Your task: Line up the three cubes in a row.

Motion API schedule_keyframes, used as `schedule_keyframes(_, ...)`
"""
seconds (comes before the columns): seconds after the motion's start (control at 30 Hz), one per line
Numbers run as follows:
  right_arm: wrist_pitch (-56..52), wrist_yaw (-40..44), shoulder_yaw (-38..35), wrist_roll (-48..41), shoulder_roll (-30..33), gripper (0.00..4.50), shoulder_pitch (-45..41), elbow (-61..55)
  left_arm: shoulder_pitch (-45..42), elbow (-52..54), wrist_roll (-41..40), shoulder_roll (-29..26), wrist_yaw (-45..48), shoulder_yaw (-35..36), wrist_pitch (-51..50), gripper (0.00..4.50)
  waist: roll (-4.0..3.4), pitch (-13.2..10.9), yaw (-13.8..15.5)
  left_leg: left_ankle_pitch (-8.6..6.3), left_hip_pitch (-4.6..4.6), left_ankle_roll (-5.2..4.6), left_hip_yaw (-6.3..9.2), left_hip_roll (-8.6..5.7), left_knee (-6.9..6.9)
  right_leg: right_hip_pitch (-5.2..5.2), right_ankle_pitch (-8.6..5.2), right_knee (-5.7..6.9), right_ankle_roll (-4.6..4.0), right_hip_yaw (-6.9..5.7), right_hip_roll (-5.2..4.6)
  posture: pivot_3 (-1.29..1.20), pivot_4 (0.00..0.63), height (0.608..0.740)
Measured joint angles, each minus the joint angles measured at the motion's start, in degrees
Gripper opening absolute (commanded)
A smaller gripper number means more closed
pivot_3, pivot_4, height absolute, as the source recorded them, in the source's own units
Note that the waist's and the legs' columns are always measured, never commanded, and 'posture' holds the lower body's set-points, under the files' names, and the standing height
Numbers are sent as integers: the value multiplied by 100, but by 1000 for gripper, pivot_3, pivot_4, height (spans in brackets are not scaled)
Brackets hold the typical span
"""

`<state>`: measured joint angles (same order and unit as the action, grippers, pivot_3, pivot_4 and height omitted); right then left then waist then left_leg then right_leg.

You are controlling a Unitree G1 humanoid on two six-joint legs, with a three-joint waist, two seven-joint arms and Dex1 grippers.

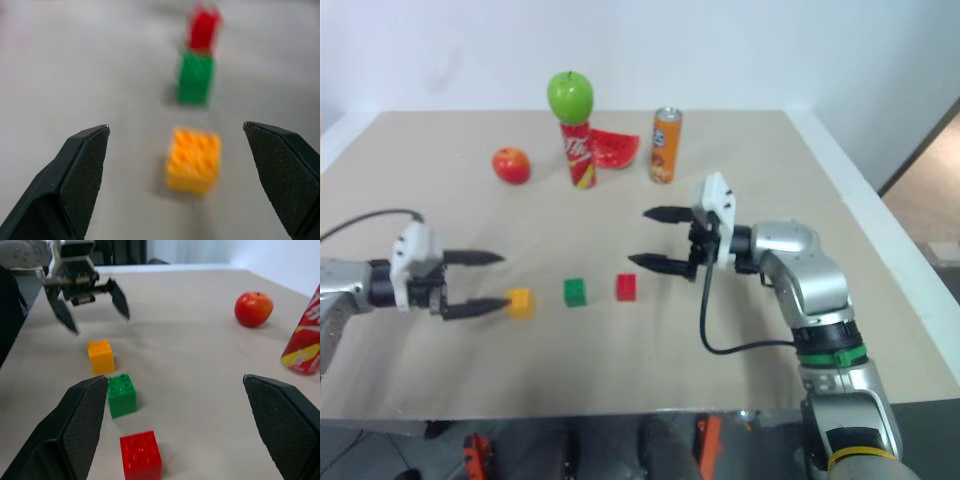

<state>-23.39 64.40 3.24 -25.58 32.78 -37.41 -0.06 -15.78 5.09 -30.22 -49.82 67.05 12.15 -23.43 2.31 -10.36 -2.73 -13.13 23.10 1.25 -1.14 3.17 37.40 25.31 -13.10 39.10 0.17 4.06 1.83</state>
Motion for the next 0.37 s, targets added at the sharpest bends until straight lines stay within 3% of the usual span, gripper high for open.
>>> schedule_keyframes(0.13, 133, -367, -143, 71, -53, 4500, 0, 3, 135, 422, -60, 487, -1228, 418, -378, 4448, -1, 0, 4, 2, -4, 4, -1, -3, 0, -3, 2, 0, 1, 3, -2, 0, 150, 740)
schedule_keyframes(0.37, 388, -628, -144, 228, -161, 4500, 97, 71, 245, 563, 405, 1139, -2432, 355, -174, 4448, 1, 0, 8, 3, -1, 5, -1, -6, -2, -2, 3, 0, 0, 5, -3, 0, 150, 740)
